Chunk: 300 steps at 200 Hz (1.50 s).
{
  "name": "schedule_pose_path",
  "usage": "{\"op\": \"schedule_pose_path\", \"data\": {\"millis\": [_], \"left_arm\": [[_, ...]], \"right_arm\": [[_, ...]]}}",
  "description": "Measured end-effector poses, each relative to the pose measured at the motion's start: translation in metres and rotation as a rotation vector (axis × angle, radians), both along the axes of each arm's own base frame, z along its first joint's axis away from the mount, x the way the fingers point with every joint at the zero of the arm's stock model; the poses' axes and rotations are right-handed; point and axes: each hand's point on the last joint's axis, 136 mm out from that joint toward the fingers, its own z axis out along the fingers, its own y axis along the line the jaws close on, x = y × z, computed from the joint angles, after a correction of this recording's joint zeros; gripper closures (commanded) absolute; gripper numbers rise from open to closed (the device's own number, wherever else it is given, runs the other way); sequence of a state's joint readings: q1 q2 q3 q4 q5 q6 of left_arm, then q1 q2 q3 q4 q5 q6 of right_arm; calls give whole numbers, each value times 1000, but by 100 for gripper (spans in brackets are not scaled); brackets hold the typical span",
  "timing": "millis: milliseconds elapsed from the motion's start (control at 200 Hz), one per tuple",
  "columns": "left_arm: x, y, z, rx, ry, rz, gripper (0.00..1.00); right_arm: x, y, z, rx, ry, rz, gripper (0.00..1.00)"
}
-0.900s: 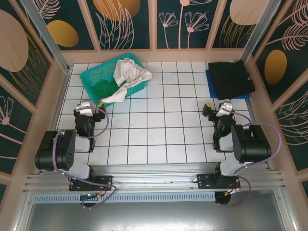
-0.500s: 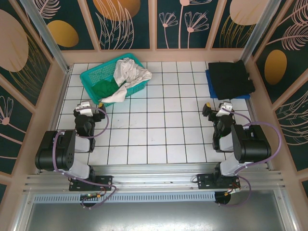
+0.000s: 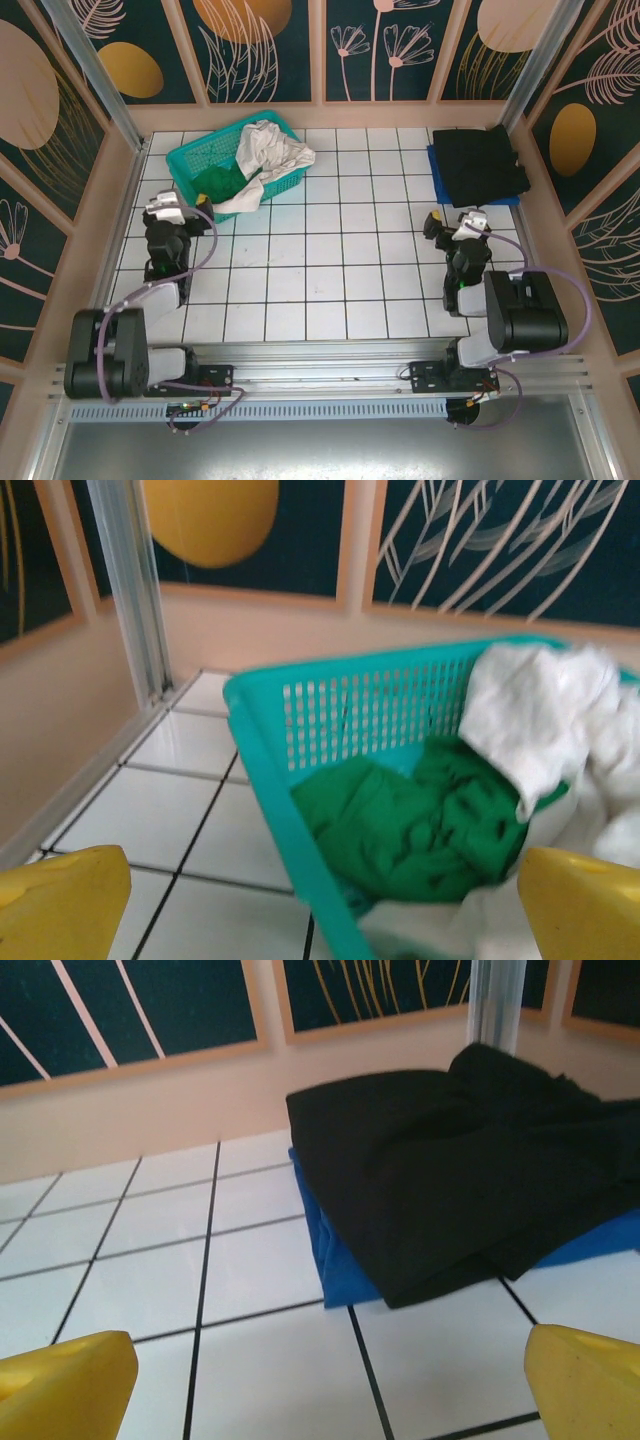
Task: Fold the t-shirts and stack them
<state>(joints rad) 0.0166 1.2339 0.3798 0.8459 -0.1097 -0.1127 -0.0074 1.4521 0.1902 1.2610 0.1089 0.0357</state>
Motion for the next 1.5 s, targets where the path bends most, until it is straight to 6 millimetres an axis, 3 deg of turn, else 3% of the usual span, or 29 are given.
{"op": "schedule_pose_path", "data": {"millis": [245,320,420,525,631,906,1066,1276,1386,1501], "left_arm": [[-21,6,61,-211,-45,57,1],[-14,-9,77,-239,-44,-28,1],[11,-38,81,-244,34,-159,1],[35,-83,63,-172,167,-259,1],[40,-120,35,-87,290,-350,1],[36,-130,-39,122,559,-393,1],[43,-143,-48,190,613,-457,4],[68,-148,-71,280,696,-467,21],[74,-147,-94,320,756,-471,37],[85,-144,-98,333,776,-449,60]], "right_arm": [[-16,-1,49,83,-108,-9,1],[-27,-9,63,239,-148,-55,1],[-36,-20,69,342,-149,-36,1],[-33,-10,50,388,-21,36,1],[-30,7,37,410,87,108,1],[-35,26,4,428,250,187,1],[-35,31,-11,435,315,205,1],[-35,32,-19,435,342,210,1],[-35,32,-23,438,354,207,1],[-35,32,-25,440,360,206,1]]}}
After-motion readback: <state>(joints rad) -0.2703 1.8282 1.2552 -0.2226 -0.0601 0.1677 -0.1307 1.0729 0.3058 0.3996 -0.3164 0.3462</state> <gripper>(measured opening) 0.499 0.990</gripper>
